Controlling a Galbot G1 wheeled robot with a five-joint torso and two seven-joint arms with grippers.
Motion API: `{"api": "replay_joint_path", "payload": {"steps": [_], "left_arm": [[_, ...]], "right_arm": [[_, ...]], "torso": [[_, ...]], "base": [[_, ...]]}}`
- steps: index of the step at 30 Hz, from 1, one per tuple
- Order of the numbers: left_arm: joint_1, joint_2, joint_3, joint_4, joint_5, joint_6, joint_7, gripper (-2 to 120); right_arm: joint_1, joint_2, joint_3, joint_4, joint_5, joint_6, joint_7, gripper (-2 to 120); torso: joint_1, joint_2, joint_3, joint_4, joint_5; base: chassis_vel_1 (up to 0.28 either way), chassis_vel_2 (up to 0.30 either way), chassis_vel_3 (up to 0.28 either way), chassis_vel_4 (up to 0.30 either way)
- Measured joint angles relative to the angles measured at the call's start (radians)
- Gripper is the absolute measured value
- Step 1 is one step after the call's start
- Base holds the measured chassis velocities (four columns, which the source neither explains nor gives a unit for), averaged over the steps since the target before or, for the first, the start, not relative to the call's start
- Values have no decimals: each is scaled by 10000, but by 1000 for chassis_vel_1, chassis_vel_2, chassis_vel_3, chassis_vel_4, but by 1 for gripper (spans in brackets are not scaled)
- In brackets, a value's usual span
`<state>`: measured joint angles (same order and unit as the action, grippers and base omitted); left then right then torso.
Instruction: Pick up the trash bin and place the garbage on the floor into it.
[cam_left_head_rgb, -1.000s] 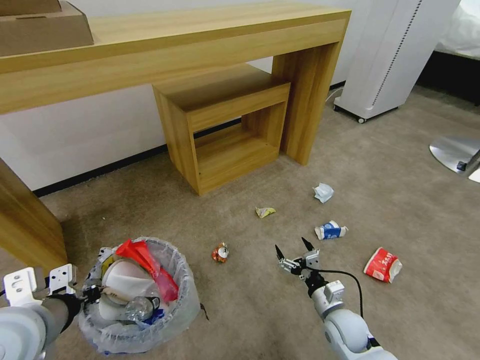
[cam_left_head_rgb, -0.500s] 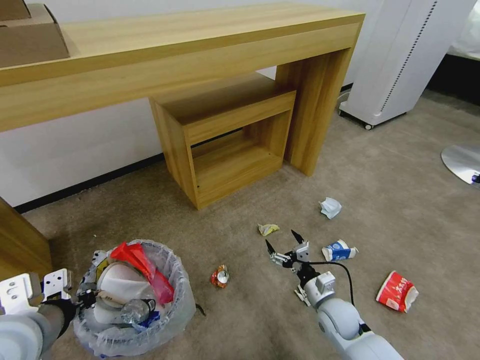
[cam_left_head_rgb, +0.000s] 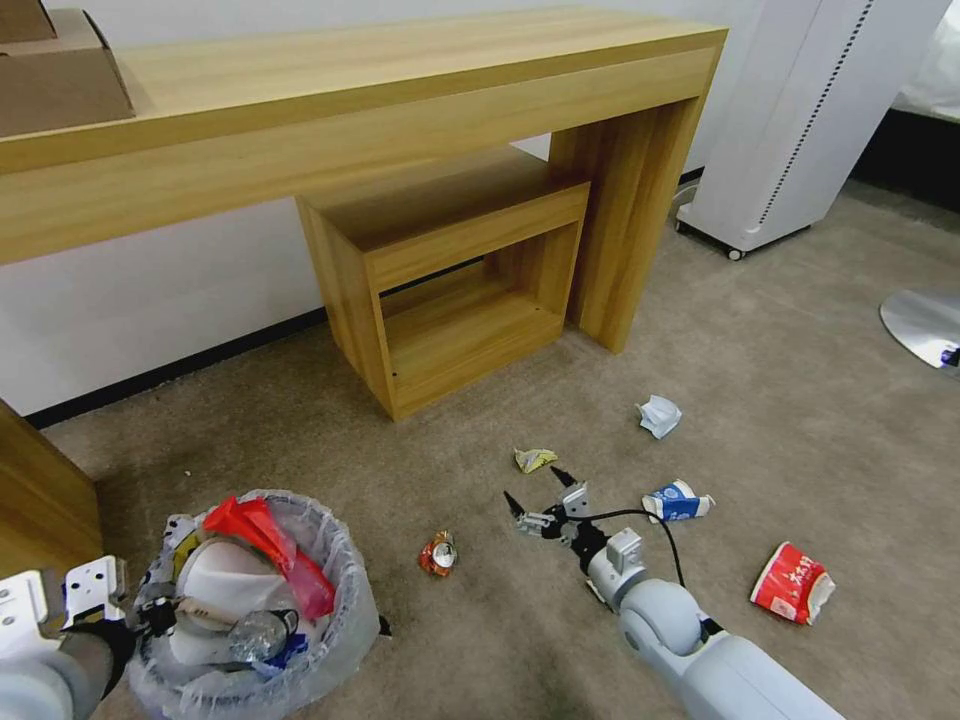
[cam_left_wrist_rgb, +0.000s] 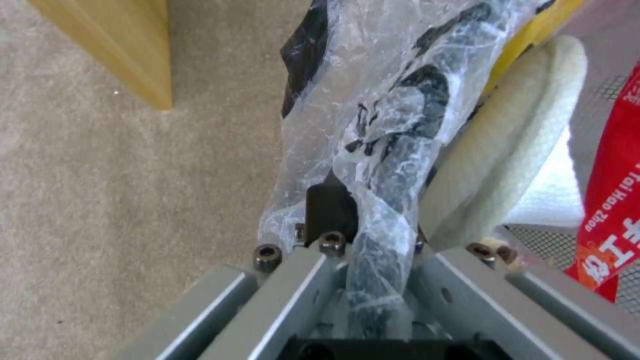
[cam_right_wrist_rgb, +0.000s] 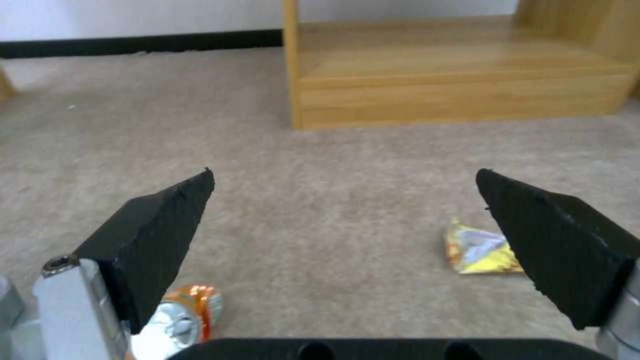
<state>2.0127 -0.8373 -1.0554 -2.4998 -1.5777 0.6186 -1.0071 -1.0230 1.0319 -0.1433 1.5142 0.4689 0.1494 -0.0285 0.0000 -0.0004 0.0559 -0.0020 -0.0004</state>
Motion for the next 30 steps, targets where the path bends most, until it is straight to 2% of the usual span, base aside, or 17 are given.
{"api": "replay_joint_path", "payload": {"steps": [7, 10, 15, 19, 22, 26, 29, 30], "left_arm": [[351, -247, -188, -1, 258, 36, 80, 0], [393, -355, -157, -2, 390, 44, 117, 0], [444, -306, -226, -8, 404, 49, 131, 0], [428, -240, -255, -8, 395, 50, 136, 0], [424, -253, -208, -9, 471, 49, 138, 0], [447, -302, -119, -8, 569, 49, 139, 0], [447, -316, -61, -8, 696, 50, 141, 0], [447, -316, -61, -8, 696, 50, 141, 0]], "right_arm": [[540, -36, -832, -384, 256, -555, 512, 100], [827, 130, -1238, -688, 766, -1298, 596, 100], [1142, 339, -1736, -780, 1070, -2003, 788, 100], [1657, 814, -2421, -861, 1514, -2710, 1410, 100], [2319, 1260, -2879, -1129, 2066, -3117, 1705, 100], [2787, 1422, -3136, -1234, 2660, -3577, 2043, 100], [3502, 1475, -3530, -1241, 3860, -4850, 2777, 100], [3502, 1475, -3530, -1241, 3860, -4850, 2777, 100]], "torso": [[0, 0, 0, 0, 1], [0, 0, 1, 0, 0], [0, -1, 1, -1, 0], [0, 0, 1, 0, 0], [0, -1, 2, 0, -1], [0, -1, 1, 1, 1], [0, 0, 2, 1, -1], [0, 0, 2, 1, -1]], "base": [[0, 0, 0, 0], [0, 0, 0, 0], [0, 0, 0, 0], [0, 0, 0, 0], [0, 0, 0, 0], [0, 0, 0, 0], [0, 0, 0, 0], [0, 0, 0, 0]]}}
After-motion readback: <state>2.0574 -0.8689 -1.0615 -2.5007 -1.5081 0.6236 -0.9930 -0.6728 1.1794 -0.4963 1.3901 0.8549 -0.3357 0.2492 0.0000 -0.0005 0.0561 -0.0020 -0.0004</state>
